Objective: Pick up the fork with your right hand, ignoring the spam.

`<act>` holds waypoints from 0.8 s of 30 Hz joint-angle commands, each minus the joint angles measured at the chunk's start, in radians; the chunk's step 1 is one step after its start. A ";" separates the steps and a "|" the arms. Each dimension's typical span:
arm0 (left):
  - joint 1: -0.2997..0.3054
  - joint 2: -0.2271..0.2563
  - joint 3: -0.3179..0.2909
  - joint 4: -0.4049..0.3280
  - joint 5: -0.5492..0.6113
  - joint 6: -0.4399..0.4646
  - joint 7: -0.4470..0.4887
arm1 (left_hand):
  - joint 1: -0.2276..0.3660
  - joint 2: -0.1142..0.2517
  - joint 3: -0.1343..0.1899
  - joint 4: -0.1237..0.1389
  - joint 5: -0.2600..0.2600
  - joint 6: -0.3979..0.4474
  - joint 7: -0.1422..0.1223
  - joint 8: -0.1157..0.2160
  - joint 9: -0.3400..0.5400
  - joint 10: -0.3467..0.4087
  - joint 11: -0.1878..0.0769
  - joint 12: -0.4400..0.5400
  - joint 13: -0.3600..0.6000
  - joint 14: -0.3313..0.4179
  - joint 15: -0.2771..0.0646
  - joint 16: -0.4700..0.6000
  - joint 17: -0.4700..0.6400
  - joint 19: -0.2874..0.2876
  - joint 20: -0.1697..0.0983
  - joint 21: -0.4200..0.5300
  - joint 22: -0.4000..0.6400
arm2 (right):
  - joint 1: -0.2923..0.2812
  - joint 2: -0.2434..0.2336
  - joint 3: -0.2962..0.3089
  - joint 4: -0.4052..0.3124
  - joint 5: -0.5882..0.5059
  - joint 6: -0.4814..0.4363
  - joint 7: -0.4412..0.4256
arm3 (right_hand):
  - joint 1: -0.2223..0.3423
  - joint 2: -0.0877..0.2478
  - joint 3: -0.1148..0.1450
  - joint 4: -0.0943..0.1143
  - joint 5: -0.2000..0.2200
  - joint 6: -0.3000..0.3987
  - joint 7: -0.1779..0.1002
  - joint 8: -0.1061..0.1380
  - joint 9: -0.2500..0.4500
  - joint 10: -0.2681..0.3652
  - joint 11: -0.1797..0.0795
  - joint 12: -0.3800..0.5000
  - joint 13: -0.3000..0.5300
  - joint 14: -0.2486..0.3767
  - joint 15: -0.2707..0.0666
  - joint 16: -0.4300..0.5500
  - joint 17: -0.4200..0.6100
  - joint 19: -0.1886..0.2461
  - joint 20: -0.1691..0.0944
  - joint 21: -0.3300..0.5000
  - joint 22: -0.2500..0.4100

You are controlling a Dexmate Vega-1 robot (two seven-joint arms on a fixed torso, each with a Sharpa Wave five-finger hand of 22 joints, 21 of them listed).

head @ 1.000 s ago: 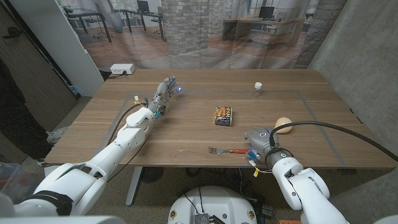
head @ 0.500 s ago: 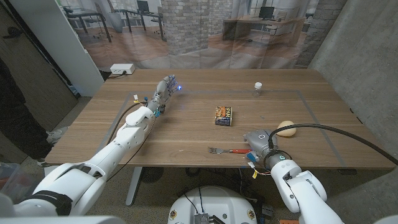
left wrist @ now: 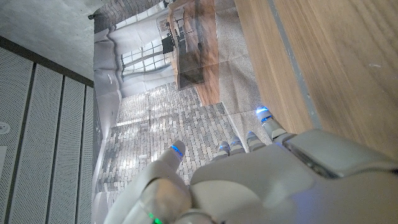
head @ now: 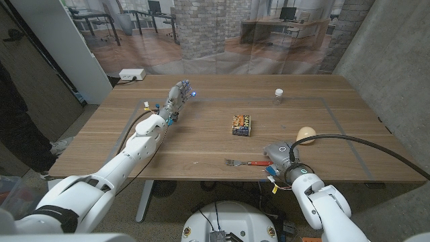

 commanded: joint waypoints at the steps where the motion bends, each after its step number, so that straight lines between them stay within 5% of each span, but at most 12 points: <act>1: -0.006 -0.006 -0.005 0.012 -0.010 0.003 -0.009 | 0.002 0.099 -0.007 0.000 0.007 -0.082 -0.003 0.000 0.003 -0.069 0.001 -0.001 0.002 -0.061 -0.001 0.002 0.003 -0.110 0.005 -0.003 0.003 | 0.013 -0.011 -0.015 0.013 0.010 -0.006 -0.008 | 0.014 0.002 -0.005 0.000 0.009 0.014 0.000 0.006 0.001 0.014 -0.001 0.009 0.005 0.013 -0.145 -0.001 0.003 0.011 0.000 0.005 0.002; 24: -0.011 -0.014 -0.013 0.029 -0.025 0.001 -0.027 | 0.001 0.099 -0.009 0.000 0.008 -0.082 -0.003 0.000 0.003 -0.071 0.003 -0.002 0.002 -0.062 -0.001 0.001 0.003 -0.110 0.004 -0.006 0.003 | 0.025 -0.026 -0.034 0.025 -0.004 -0.013 0.003 | 0.034 0.026 -0.015 0.004 0.026 0.074 -0.013 0.031 -0.003 0.050 -0.002 0.048 0.020 0.058 -0.154 -0.015 0.011 0.023 -0.007 0.013 0.001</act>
